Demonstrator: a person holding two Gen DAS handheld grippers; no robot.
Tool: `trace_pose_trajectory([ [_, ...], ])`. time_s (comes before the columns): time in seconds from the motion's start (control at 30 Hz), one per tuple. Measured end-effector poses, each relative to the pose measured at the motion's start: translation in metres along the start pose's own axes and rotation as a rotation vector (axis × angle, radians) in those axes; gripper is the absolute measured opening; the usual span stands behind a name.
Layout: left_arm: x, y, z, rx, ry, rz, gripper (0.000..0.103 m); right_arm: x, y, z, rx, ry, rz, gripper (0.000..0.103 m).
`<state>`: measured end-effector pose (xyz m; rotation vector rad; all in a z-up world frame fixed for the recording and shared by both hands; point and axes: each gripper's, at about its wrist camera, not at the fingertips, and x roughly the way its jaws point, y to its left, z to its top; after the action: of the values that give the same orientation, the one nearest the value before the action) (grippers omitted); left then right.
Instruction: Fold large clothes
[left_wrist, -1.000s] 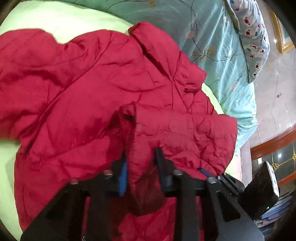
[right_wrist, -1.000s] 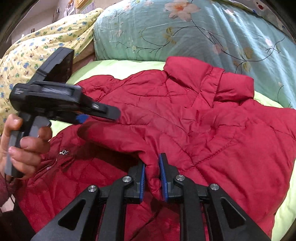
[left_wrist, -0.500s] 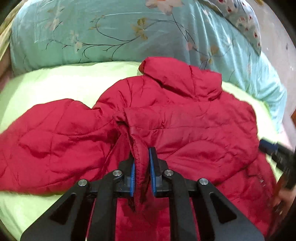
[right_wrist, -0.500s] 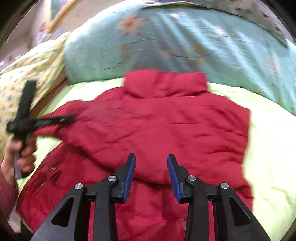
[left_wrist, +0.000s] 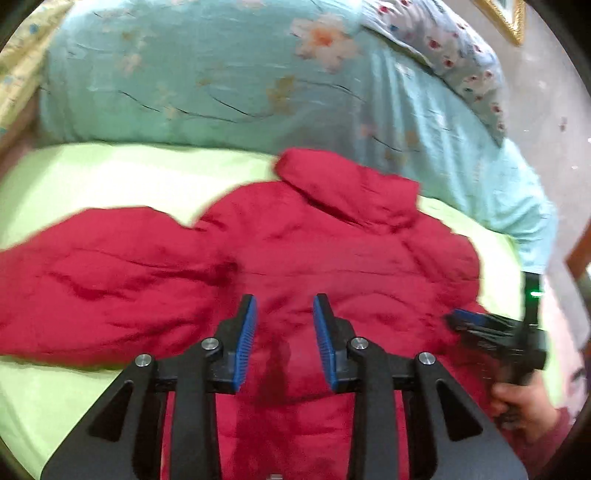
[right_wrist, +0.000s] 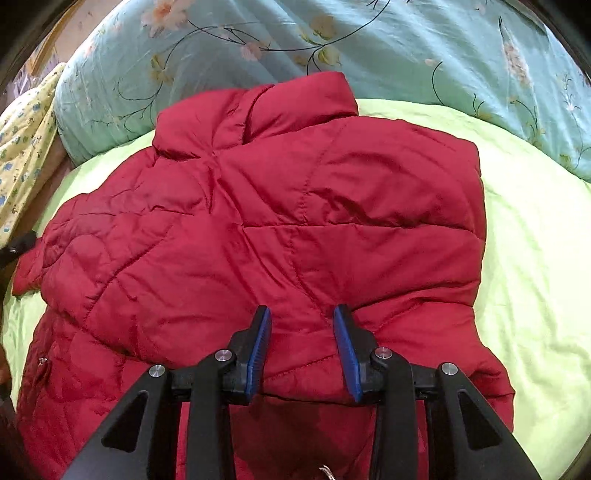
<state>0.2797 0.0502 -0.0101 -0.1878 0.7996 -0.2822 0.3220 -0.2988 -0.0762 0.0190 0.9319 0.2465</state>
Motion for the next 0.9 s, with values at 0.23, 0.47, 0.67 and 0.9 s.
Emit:
trace_pose_trajectory([
  [0.23,0.065,-0.012,-0.022,0.049,0.132,0.092,0.029,0.003,0.004,0.003,-0.002,0.003,-0.007,0.038],
  [0.47,0.070,-0.011,-0.023,0.052,0.134,0.095,0.029,-0.023,0.050,0.017,-0.069,-0.085,0.040,0.041],
  [0.67,0.072,-0.008,-0.027,0.049,0.141,0.084,0.029,0.029,0.057,0.013,-0.072,0.060,0.010,0.045],
  [0.9,0.064,-0.007,-0.027,0.033,0.138,0.073,0.029,0.039,0.055,0.014,-0.055,0.055,0.022,0.045],
])
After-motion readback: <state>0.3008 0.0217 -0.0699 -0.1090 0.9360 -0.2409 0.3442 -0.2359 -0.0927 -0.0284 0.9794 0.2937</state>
